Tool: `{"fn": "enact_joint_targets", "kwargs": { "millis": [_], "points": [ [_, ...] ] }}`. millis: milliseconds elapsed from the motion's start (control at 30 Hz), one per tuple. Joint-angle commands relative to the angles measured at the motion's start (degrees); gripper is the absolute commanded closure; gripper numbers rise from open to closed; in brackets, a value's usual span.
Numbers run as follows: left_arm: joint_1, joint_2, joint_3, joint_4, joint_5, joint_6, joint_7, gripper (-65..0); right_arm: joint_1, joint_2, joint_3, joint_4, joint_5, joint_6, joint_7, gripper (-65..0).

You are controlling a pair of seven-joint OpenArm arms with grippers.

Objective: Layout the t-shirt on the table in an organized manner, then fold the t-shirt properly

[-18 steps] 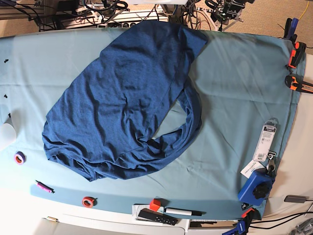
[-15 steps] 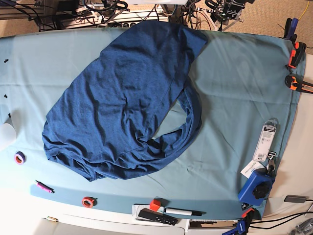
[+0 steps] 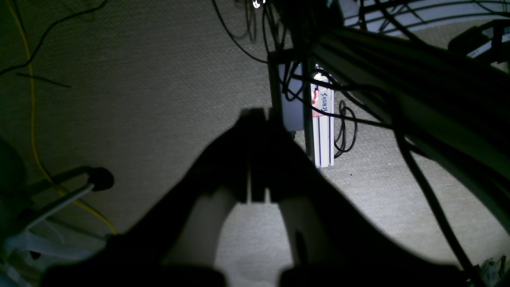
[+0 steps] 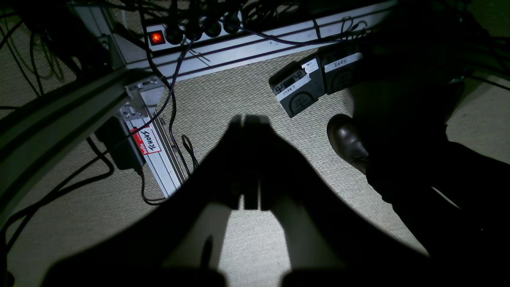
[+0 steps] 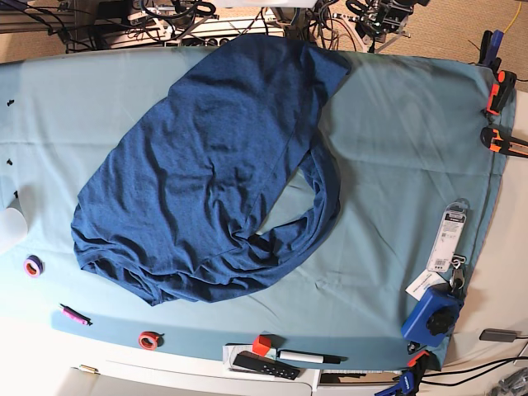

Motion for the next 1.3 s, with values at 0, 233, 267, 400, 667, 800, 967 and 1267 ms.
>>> {"fn": "enact_joint_targets", "kwargs": {
  "millis": [0,233,267,400,667,800,967,1267],
  "points": [
    [0.0,-0.3,0.0,0.4,0.3,1.4,-0.5,0.0,-0.2,0.3,-0.1,0.3,-0.1,-0.4,0.8,0.0],
    [1.6,-0.7,0.0,3.5,0.2,4.5,-0.5,0.0,-1.1,0.3,-0.1,0.9,-0.1,-0.7,1.3,0.0],
    [2.3,-1.0,0.0,4.4,0.2,4.5,-0.5,0.0,-1.8,0.3,-0.1,1.7,-0.1,-0.9,1.7,0.0],
    [7.0,-3.1,-0.1,10.9,-1.5,4.8,-0.5,0.0,-7.2,0.5,-0.1,7.5,-0.1,-3.6,6.1,0.0],
    [20.0,-10.6,-0.1,29.8,-3.9,7.8,-0.3,0.0,-21.1,3.0,-0.1,25.2,-0.1,-4.3,7.3,0.0],
    [27.4,-15.9,-0.1,42.7,-3.8,7.7,2.8,0.0,-29.8,3.9,-0.1,36.1,-0.1,-7.3,7.8,0.0],
    [37.1,-22.8,-1.8,61.5,-3.8,7.6,5.3,0.0,-39.6,5.4,-0.1,50.1,-0.1,-10.7,8.4,0.0],
    [48.0,-31.0,-12.4,88.8,-3.9,5.7,12.8,0.0,-51.3,6.9,-0.1,70.4,-7.7,-17.1,8.4,0.0]
  ]
}}
